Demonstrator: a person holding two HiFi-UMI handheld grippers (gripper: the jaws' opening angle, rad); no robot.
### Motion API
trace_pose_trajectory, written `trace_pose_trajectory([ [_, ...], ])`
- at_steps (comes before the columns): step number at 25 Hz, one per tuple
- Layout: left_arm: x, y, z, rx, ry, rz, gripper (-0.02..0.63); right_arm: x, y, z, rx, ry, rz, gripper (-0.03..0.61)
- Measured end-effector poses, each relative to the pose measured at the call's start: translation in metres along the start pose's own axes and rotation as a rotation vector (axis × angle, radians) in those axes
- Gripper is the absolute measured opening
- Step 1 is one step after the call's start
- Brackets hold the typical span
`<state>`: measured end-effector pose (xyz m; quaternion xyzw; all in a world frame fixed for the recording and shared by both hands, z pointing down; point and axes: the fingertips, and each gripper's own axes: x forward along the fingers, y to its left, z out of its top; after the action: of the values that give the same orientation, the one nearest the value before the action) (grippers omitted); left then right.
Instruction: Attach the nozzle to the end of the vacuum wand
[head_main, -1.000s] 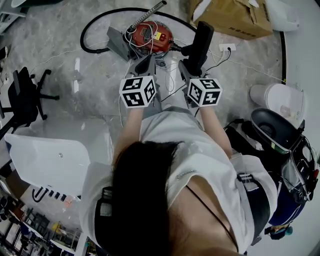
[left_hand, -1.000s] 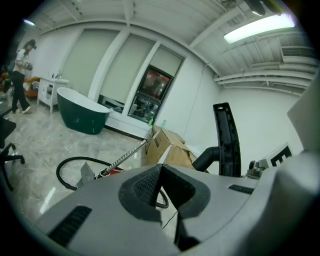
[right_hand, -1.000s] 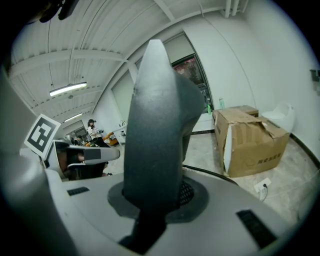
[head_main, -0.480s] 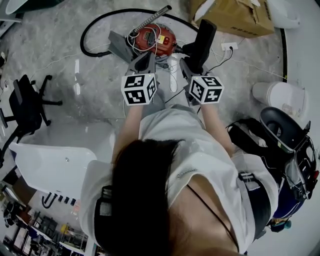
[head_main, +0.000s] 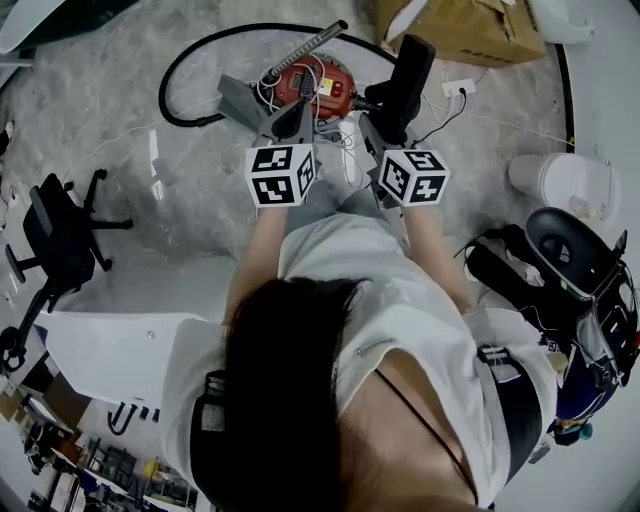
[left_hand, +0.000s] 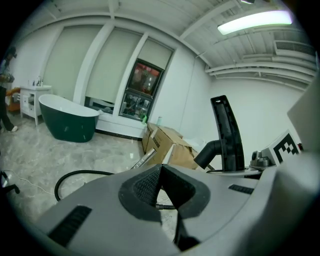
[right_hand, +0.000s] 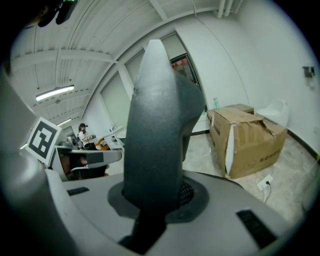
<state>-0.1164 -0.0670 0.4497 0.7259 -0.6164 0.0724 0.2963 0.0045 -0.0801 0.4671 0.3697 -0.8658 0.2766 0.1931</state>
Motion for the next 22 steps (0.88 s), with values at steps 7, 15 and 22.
trace_pose_trajectory([
  [7,0.011,0.013,0.008,0.017,0.012,-0.002,0.002,0.014,0.007,0.008,-0.003,0.002,0.005,0.072],
  [15,0.018,0.023,0.012,0.041,0.015,0.006,0.003,0.021,0.001,0.011,0.011,0.002,-0.004,0.072],
  [22,0.033,0.030,0.016,0.077,0.029,0.009,0.003,0.035,-0.003,0.021,0.006,0.002,-0.003,0.072],
])
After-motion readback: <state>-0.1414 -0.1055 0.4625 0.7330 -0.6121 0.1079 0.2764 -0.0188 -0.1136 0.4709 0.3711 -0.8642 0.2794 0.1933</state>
